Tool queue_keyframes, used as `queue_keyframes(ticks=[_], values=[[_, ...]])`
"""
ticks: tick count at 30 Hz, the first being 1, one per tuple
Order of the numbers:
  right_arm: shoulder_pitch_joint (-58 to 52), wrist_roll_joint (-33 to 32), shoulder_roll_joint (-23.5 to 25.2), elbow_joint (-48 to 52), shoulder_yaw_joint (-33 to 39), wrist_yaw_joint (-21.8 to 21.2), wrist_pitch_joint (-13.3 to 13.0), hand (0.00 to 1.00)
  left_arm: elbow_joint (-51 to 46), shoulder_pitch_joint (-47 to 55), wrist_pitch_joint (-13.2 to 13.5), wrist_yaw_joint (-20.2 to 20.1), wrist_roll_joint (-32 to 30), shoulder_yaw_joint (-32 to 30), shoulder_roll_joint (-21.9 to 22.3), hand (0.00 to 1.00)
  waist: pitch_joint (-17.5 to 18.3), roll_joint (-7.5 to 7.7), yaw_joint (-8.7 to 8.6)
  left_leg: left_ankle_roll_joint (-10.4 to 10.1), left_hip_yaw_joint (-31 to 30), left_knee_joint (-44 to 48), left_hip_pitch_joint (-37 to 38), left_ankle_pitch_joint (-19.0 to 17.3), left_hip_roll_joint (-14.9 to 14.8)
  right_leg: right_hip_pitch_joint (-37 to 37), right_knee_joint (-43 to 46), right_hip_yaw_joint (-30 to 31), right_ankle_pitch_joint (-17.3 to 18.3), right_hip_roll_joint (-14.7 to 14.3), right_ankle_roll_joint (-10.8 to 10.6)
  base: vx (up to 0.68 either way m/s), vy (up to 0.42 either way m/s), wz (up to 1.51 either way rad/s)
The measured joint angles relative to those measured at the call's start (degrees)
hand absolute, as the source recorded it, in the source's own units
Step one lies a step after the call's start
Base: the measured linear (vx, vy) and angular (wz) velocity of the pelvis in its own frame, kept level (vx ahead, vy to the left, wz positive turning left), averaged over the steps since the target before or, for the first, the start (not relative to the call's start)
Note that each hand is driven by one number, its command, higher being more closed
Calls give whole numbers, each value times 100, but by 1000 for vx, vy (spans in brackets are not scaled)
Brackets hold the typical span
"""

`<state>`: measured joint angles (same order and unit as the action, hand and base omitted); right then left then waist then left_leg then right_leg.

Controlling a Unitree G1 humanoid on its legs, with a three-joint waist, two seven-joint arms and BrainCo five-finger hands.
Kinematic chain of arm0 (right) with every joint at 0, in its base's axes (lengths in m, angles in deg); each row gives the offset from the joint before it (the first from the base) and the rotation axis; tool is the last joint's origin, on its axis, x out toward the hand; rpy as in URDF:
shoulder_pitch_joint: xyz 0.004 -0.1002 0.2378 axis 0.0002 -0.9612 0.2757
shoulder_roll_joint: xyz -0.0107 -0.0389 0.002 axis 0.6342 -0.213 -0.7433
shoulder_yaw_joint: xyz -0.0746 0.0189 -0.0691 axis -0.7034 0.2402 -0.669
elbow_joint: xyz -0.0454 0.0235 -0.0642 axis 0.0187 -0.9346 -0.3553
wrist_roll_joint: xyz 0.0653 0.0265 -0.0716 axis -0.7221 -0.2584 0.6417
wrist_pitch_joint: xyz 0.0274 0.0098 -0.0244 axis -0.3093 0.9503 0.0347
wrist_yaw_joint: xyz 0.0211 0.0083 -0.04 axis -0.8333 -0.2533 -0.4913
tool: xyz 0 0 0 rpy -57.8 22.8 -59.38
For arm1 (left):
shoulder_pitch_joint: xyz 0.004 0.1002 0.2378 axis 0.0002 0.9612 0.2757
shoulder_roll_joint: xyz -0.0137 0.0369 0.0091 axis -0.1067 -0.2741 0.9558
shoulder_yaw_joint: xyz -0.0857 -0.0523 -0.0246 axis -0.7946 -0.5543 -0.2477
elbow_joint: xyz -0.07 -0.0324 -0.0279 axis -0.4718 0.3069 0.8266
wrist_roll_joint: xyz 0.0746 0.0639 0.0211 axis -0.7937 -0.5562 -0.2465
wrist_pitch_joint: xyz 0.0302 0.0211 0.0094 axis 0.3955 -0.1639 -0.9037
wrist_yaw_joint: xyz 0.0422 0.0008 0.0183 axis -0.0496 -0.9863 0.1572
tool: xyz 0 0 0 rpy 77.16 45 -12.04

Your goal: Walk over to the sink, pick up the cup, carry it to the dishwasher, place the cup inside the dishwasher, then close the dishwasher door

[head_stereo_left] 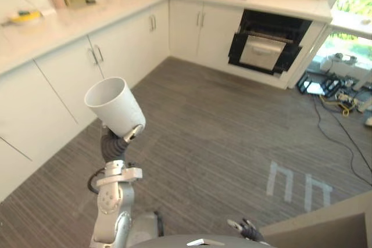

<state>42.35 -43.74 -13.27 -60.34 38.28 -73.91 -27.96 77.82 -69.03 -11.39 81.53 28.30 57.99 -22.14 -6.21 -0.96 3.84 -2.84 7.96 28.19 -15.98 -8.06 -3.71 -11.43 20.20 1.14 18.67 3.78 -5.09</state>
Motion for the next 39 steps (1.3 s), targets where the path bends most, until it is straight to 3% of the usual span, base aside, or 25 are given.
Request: queue_keyframes(ticks=[2,3,4,5,6,8,9,11,12,15,17,20,22,23,25,27,28,29,31,33,35,36,37,38,39], values=[[41,13,39,-45,65,81,12,0,10,11,-4,-74,14,103,-62,100,80,142,-55,328,1,158,99,-181,169,316,783,199,-70,79,-148,321,128,3],[-25,27,108,-244,243,94,2,0,9,-5,-11,-239,120,177,-130,100,268,257,-58,359,22,-183,319,-184,429,474,1150,375,-233,226,-457,269,141,7],[-36,29,110,-263,264,95,0,0,8,-9,-12,-261,135,186,-129,100,326,266,-55,361,20,-263,359,-183,474,521,1227,398,-285,246,-551,286,131,-20],[-47,35,105,-307,366,95,2,0,-60,-72,-24,-293,203,225,-126,100,419,278,-41,477,76,-490,538,-156,556,811,1790,527,-568,318,-1079,198,106,-46],[-48,70,196,-272,490,93,-10,0,-315,-123,-93,-288,207,272,-232,100,362,378,-48,527,237,-705,809,-181,668,1243,2646,546,-961,490,-1130,239,125,-56],[-82,61,259,-206,588,74,-108,0,-523,-200,-235,-231,204,427,-350,100,281,439,-133,600,336,-1182,1432,-193,866,1761,3776,378,-1816,777,-902,262,101,-41],[-131,60,251,-106,599,71,-179,0,-541,-305,-322,-161,190,596,-333,100,261,425,-214,795,303,-1392,1788,-196,858,2008,4192,158,-1719,706,-593,257,71,-27],[-267,35,298,57,589,73,-303,0,-519,-517,-369,-31,187,848,-335,100,275,368,-294,848,233,-1631,2140,-269,740,2494,4291,-317,-1122,516,-106,204,-3,-4],[-270,-4,328,131,590,80,-365,0,-514,-613,-384,-19,187,945,-332,100,278,349,-358,849,155,-1673,2189,-302,700,2648,4124,-550,-971,477,-27,232,-53,41],[-390,-196,382,244,623,115,-559,0,-332,-986,-394,-109,189,1192,-269,100,254,279,-544,780,-132,-1888,2411,-422,464,3057,1887,-1424,-872,417,157,378,-121,60],[-587,-355,360,229,664,122,-675,0,-59,-1058,-392,-153,202,1205,-194,100,209,97,-547,452,-286,-1794,2720,-751,180,2898,-321,-1294,-1477,178,159,486,-178,40],[-679,-365,318,233,601,110,-716,0,79,-1058,-324,-211,207,1191,-197,100,171,60,-545,168,-351,-1677,3196,-1317,-23,2777,-1270,-902,-1781,100,75,633,-270,16],[-678,-399,149,249,577,109,-708,0,328,-1010,-269,-281,209,1195,-62,100,191,-178,-610,63,-371,-1460,3582,-1488,-356,2778,-561,-981,-2310,-124,191,718,-287,15],[-665,-421,160,306,547,105,-696,0,353,-970,-261,-389,207,1238,-43,100,182,-181,-690,139,-471,-1058,3563,-1276,-424,2774,-148,-1058,-2401,-117,350,692,-308,23],[-707,-434,48,478,492,109,-631,0,298,-874,-255,-470,205,1270,53,100,201,-324,-735,121,-493,-395,3432,-915,-627,2668,172,-1144,-1910,-267,433,639,-314,-1],[-689,-354,-69,600,421,111,-484,0,174,-846,-255,-462,198,1219,200,100,119,-462,-699,-403,-598,1419,2729,294,-923,2305,259,-1144,-1422,-524,536,668,-281,-18],[-676,-345,-76,719,410,113,-452,0,148,-814,-242,-445,195,1181,256,100,71,-497,-693,-674,-809,2368,2192,1376,-1005,2071,228,-1105,-1252,-608,602,556,-187,-5],[-675,-337,-120,775,378,111,-421,0,138,-756,-243,-381,152,1144,396,100,-11,-547,-677,-713,-1042,3868,1363,1646,-938,1703,114,-1103,-1079,-688,669,599,-166,-12],[-718,-335,-162,764,236,107,-417,0,136,-532,-247,-265,39,977,403,100,-72,-460,-458,-520,-885,5083,443,1339,-728,1064,-240,-944,-932,-710,706,478,-126,-43],[-670,-339,-184,911,-133,81,-546,0,83,-301,-196,-222,42,583,397,100,-60,-319,-119,-257,-255,4332,-496,610,-847,343,-800,-705,-936,-707,596,564,-82,-67],[-528,-349,-181,1003,-308,82,-591,0,9,-209,-178,-242,46,422,391,100,-53,-248,-35,-110,101,3151,-693,323,-962,93,-963,-616,-900,-706,505,547,-6,-37],[-469,-356,-167,1086,-321,91,-589,0,-35,-162,-168,-244,46,367,389,100,-50,-230,-23,-54,238,2543,-675,270,-972,19,-1016,-578,-875,-698,463,574,58,-38],[-379,-383,-131,1254,-355,100,-602,0,-143,-67,-132,-244,46,316,392,100,-44,-215,-27,0,470,1034,-477,301,-896,-95,-1058,-498,-805,-682,349,581,106,-30],[-316,-413,-115,1385,-350,101,-623,0,-258,3,-86,-250,39,317,389,100,-38,-211,-53,66,431,-505,-230,515,-728,-237,-1054,-460,-698,-647,206,585,138,-28],[-291,-436,-89,1399,-347,100,-636,0,-299,14,-48,-248,40,332,384,100,-31,-193,-57,38,357,-1135,-98,682,-628,-297,-1047,-409,-606,-604,171,572,195,-34]])
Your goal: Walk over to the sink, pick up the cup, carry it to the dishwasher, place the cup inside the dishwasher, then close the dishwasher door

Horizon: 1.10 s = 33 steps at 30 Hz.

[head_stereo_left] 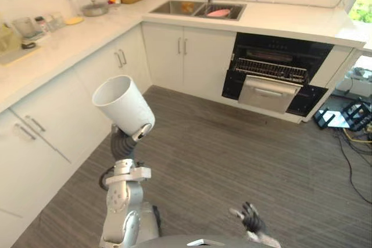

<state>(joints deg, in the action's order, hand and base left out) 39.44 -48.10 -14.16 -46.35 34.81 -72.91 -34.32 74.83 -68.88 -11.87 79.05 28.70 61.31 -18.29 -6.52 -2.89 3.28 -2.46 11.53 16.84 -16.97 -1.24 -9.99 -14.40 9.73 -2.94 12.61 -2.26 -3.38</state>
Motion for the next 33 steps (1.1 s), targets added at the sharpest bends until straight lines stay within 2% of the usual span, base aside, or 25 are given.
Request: queue_keyframes(ticks=[1,2,4,5,6,7,9,10,11,12,14,16,18,19,20,21,22,23,25,27,28,29,30,31,33], values=[[31,-12,76,-5,53,4,-41,0,-16,-16,101,-6,-4,22,-42,100,55,116,73,-88,-189,-782,125,403,181,-120,32,140,313,123,-19,581,239,-28],[88,-16,178,-83,62,10,-64,0,16,-35,124,-31,-1,31,-52,100,116,240,80,142,-193,-794,220,1153,394,-238,134,192,532,325,-163,570,259,-13],[95,-27,393,-314,106,32,-92,0,48,-101,165,-100,8,19,-141,100,139,541,19,338,-125,-187,129,669,580,-175,480,235,411,581,-340,634,280,11],[109,-31,487,-384,123,129,-95,0,59,-119,225,-189,10,22,-180,100,135,585,63,342,-136,419,104,176,556,-172,809,345,224,624,-330,680,274,-7],[146,-59,516,-490,175,184,-109,0,107,-149,252,-252,33,22,-217,100,147,594,39,353,-135,624,152,-6,558,-188,1005,371,123,645,-305,534,224,-13],[216,-185,534,-755,363,283,-117,0,322,-340,261,-366,63,32,-299,100,177,610,-41,388,-139,892,342,-292,624,-188,1551,362,-199,718,-318,600,284,1],[154,-378,535,-1022,721,461,-171,0,565,-660,256,-515,101,124,-470,100,403,721,-132,480,-222,770,706,-756,918,323,2875,383,-792,963,-697,457,233,5],[192,-541,607,-1087,969,590,-246,0,522,-815,255,-544,109,179,-595,100,358,857,-198,572,-128,640,1029,-931,1171,751,3910,467,-1526,1190,-935,425,167,-12],[111,-719,650,-1099,1168,724,-336,0,438,-836,218,-540,107,254,-665,100,369,905,-303,698,-35,515,1360,-1148,1300,1405,5116,675,-2170,1270,-885,401,143,-25],[109,-759,654,-1095,1198,779,-371,0,445,-838,201,-523,105,275,-657,100,354,862,-327,701,-18,473,1536,-1230,1302,1743,5660,691,-2055,1215,-707,364,122,-34],[-52,-818,692,-908,1203,1003,-541,0,452,-864,100,-473,101,481,-665,100,290,663,-521,710,-42,-46,2240,-1301,1201,2718,6618,191,-1510,1032,-94,372,117,-9],[-216,-898,765,-556,1200,1350,-677,0,449,-965,68,-500,62,703,-668,100,282,539,-607,657,-51,-417,2675,-1312,1107,3419,6408,-305,-1096,1028,54,333,59,10],[-388,-977,842,124,1188,1817,-874,0,457,-1116,-13,-523,21,997,-681,100,235,489,-706,488,-123,-709,3185,-1352,1014,3675,4655,-933,-631,1130,62,479,17,23],[-429,-1053,845,285,1217,1920,-943,0,458,-1142,-19,-549,-2,1069,-684,100,230,458,-737,440,-165,-723,3263,-1428,949,3591,3914,-1174,-599,1134,86,495,-38,43],[-468,-1179,849,557,1311,2148,-1153,0,449,-1146,-20,-651,0,1151,-687,100,195,395,-765,311,-196,-709,3455,-1587,836,3281,2477,-1629,-666,1067,117,414,-52,30],[-481,-1288,849,726,1354,2251,-1257,0,435,-1124,-20,-700,1,1154,-696,100,189,398,-755,242,-172,-704,3574,-1654,819,3117,1847,-1839,-822,999,155,569,-83,3],[-501,-1416,851,1194,1406,2414,-1425,0,329,-1005,-28,-795,6,1067,-745,100,182,462,-732,104,-90,-666,3879,-1857,845,2814,925,-2202,-1361,952,330,611,-96,-44],[-507,-1494,766,1745,1382,2523,-1541,0,250,-865,-9,-909,9,957,-745,100,136,419,-718,-26,39,-498,4194,-2165,735,2629,891,-2319,-1725,817,1100,597,-93,-63],[-365,-1498,713,2562,1362,2735,-1600,0,213,-734,-30,-1018,20,911,-736,100,168,59,-660,-86,435,38,4174,-2170,399,2644,1137,-2236,-1309,456,1045,552,-119,-85],[-389,-1460,772,3394,1267,2986,-1614,0,188,-740,-11,-1057,1,1052,-711,100,188,-28,-669,49,586,1051,3862,-1873,194,2559,1160,-2112,-999,199,1079,488,-179,-73],[-401,-1317,843,3900,1278,3220,-1628,0,160,-740,-11,-1060,-10,1186,-684,100,170,-41,-673,116,651,2055,3494,-1297,-78,2325,1014,-2190,-705,91,944,444,-112,-75],[-441,-1190,847,4422,1353,3409,-1694,0,139,-743,-12,-1070,-71,1326,-599,100,191,-203,-659,109,566,3035,3063,-333,-492,2035,1004,-2352,-455,35,832,547,-105,-75],[-480,-1113,849,4700,1372,3480,-1775,0,80,-726,-4,-1073,-99,1350,-561,100,141,-80,-651,-3,539,3565,2788,230,-579,1969,1038,-2309,-388,63,767,454,-3,-64],[-496,-976,881,5133,1454,3575,-1908,0,56,-727,-5,-1032,-181,1447,-483,100,96,-95,-689,-94,249,4576,2235,589,-835,1796,1032,-2275,-291,-92,1017,421,-30,-56],[-558,-835,907,5502,1429,3653,-2040,0,55,-601,-14,-943,-268,1516,-428,100,55,11,-659,-2,98,5292,1547,229,-970,1450,884,-2023,-123,-220,1040,417,-64,-63]])
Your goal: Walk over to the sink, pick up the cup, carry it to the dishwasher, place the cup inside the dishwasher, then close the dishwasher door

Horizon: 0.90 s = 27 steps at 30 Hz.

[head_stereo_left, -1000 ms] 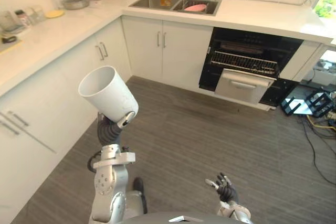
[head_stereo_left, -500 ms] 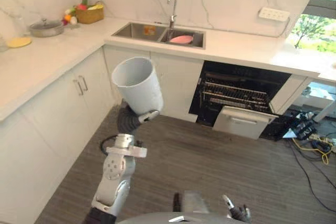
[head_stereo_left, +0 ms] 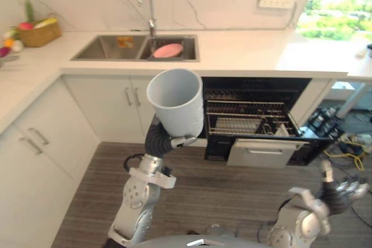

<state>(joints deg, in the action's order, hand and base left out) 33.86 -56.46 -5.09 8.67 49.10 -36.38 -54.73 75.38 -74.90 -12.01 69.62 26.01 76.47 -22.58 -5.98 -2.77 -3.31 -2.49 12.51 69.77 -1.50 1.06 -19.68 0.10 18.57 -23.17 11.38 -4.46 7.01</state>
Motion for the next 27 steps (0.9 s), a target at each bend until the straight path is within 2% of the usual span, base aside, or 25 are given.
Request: queue_keyframes(ticks=[1,2,3,4,5,6,7,8,10,11,12,13,14,15,16,18,20,21,23,25,27], values=[[-39,48,-1,177,-98,3,-8,0,-1,100,3,45,-26,-4,-12,100,8,64,40,49,44,-13,-228,-253,-5,-182,-172,133,15,-12,-40,427,-74,-94],[-49,75,-7,538,-270,-4,-8,0,-1,223,6,83,-29,-2,-4,100,4,97,147,79,227,-441,-523,-678,-33,-467,-489,420,-17,-20,-100,410,-66,-96],[-39,169,-16,650,-326,-9,1,0,-3,247,8,73,-29,8,-4,100,13,88,198,67,298,-764,-580,-801,-44,-561,-605,537,-35,-20,-118,468,-25,-108],[-16,323,-79,818,-482,-22,22,0,-4,273,12,64,-28,30,0,100,25,68,271,67,414,-1529,-604,-974,-56,-707,-761,767,-80,-26,-93,384,18,-95],[75,464,-162,890,-706,-37,116,0,-4,316,23,47,-25,27,10,100,34,55,272,28,427,-2420,-597,-1105,19,-812,-808,1026,-68,-27,-121,397,45,-90],[124,476,-194,931,-795,-53,177,0,-5,335,23,44,-25,26,10,100,45,51,274,27,374,-2808,-571,-1148,84,-824,-819,1147,-60,-21,-134,342,89,-98],[287,477,-239,1015,-977,-123,298,0,-7,370,24,41,-25,24,6,100,53,56,295,-1,151,-3669,-529,-1196,289,-808,-824,1448,-27,20,-191,492,214,-131],[541,470,-243,1018,-1183,-338,484,0,-8,402,21,45,-26,23,-12,100,52,117,328,-49,-347,-4750,-491,-1143,663,-778,-822,1891,39,145,-305,475,245,-142],[673,478,-243,1025,-1387,-599,731,0,-11,444,20,66,-33,28,-10,100,51,149,368,-98,-817,-5417,-527,-911,945,-801,-786,2307,152,305,-499,414,301,-132],[681,483,-307,1054,-1532,-784,957,0,-16,492,19,76,-47,29,-9,100,73,112,432,-99,-1033,-5662,-580,-689,1032,-835,-729,2631,270,409,-691,386,332,-126],[643,484,-375,1111,-1602,-846,1070,0,-18,521,19,78,-79,26,-6,100,103,65,452,-95,-1119,-5759,-607,-560,1042,-874,-712,2781,339,439,-800,402,394,-134],[543,502,-430,1232,-1680,-999,1217,0,-29,579,18,70,-116,26,-26,100,179,3,487,-644,-1270,-5784,-615,-217,1051,-939,-646,3075,514,510,-1027,324,342,-110],[512,495,-370,1205,-1768,-1096,1408,0,-27,659,5,87,-123,-30,-152,100,314,222,425,-428,-1020,-5569,-526,-371,1279,-876,-550,3344,563,804,-1212,378,422,-96],[518,495,-371,1203,-1782,-1192,1466,0,-27,646,5,89,-124,-32,-209,100,347,317,378,-336,-934,-5463,-571,-443,1332,-823,-552,3417,494,899,-1288,300,412,-73],[595,486,-395,1203,-1752,-1403,1572,0,-18,561,4,83,-125,-29,-286,100,352,474,324,-188,-816,-5252,-632,-614,1375,-798,-634,3545,217,1000,-1404,262,406,-46],[650,487,-400,1205,-1691,-1592,1643,0,120,427,3,84,-122,-17,-338,100,371,526,220,-121,-765,-5107,-590,-834,1393,-876,-745,3538,-115,1030,-1437,154,319,-31],[616,475,-400,1197,-1598,-1763,1778,0,341,212,-22,72,-114,4,-430,100,374,551,129,-28,-757,-5117,-437,-979,1499,-903,-604,3510,-256,1115,-1463,109,309,-7],[567,457,-408,1193,-1589,-1848,1854,0,417,120,-50,64,-101,6,-458,100,380,568,100,14,-730,-5186,-355,-1016,1584,-780,-333,3506,-256,1162,-1463,74,297,-11],[494,369,-375,1185,-1567,-2028,1997,0,447,34,-135,69,-121,-3,-466,100,279,623,75,173,-497,-5387,-110,-1027,1786,-13,1157,3427,-293,1256,-1407,27,210,-36],[500,360,-383,1167,-1573,-2173,2045,0,449,15,-188,143,-148,-18,-487,100,80,640,88,317,-261,-5399,183,-1073,1858,251,1911,3084,-446,1492,-1403,-15,160,-49],[586,273,-406,1028,-1664,-2369,2042,0,429,3,-211,358,-333,-124,-587,100,47,567,132,393,60,-5411,337,-1119,1814,305,1826,2432,-597,1725,-1459,-43,167,-81]])
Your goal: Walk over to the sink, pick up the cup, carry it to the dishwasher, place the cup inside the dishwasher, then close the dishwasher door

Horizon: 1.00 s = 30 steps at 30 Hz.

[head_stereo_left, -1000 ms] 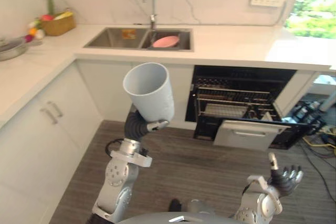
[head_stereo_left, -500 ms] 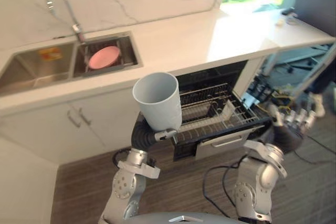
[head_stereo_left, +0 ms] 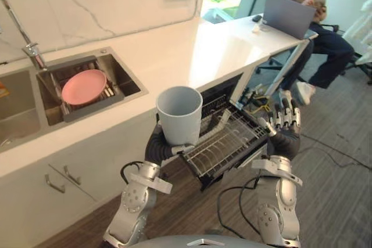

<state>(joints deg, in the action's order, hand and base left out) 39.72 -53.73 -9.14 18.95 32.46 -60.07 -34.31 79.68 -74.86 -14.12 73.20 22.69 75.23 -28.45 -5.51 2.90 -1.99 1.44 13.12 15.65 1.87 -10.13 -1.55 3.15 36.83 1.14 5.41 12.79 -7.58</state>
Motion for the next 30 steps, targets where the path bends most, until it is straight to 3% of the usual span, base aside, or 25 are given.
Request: queue_keyframes(ticks=[3,5,7,8,10,15,19,21,25,30], values=[[357,-82,-27,-423,-344,-251,9,0,-14,-192,-11,409,-260,-418,-203,100,-3,15,121,-75,356,18,-333,40,-235,-62,-1376,-574,-25,-64,29,-117,39,-109],[540,-131,-115,-499,-429,-432,9,0,-16,-335,-84,525,-341,-558,-306,100,-3,131,149,-109,431,39,-516,81,-224,-337,-2358,-676,-94,-135,44,-147,-78,-50],[682,-142,-274,-511,-482,-458,11,0,-16,-448,-158,616,-584,-593,-327,100,-47,137,149,-156,470,61,-623,58,-154,-591,-3058,-682,-97,-94,13,-165,-80,-26],[732,-186,-362,-510,-554,-461,12,0,-16,-490,-206,666,-745,-584,-307,100,-110,88,178,-176,450,53,-612,76,-139,-619,-3171,-679,-118,-90,-88,-166,-64,-18],[740,-303,-463,-506,-773,-471,16,0,-16,-497,-269,818,-1074,-552,-265,100,-117,46,177,-200,419,-8,-581,143,-148,-582,-3146,-667,-98,-125,-93,-140,-61,-10],[888,-360,-458,-485,-1269,-877,219,0,-15,-601,-482,1563,-1776,-576,-85,100,-119,47,147,-221,420,279,-724,141,-380,-564,-3238,-645,-199,-326,23,-37,-50,-6],[968,-566,-458,-471,-1539,-1160,402,0,156,-817,-554,2375,-2314,-582,-29,100,-121,49,152,-207,421,423,-772,66,-449,-678,-3412,-628,-372,-378,-18,22,15,-2],[971,-638,-460,-465,-1701,-1313,427,0,278,-893,-564,2992,-2688,-603,-23,100,-121,49,149,-203,421,415,-763,63,-444,-709,-3450,-626,-402,-378,0,14,19,0],[974,-814,-454,-457,-1873,-1333,429,0,509,-949,-563,3527,-3081,-622,118,100,-121,48,184,-193,435,271,-673,94,-402,-737,-3441,-611,-399,-358,5,0,0,0],[986,-996,-451,-458,-2097,-1329,433,0,726,-959,-559,3744,-3310,-559,194,100,-120,48,188,-202,442,50,-604,237,-350,-710,-3429,-629,-380,-336,38,-4,-2,1]])
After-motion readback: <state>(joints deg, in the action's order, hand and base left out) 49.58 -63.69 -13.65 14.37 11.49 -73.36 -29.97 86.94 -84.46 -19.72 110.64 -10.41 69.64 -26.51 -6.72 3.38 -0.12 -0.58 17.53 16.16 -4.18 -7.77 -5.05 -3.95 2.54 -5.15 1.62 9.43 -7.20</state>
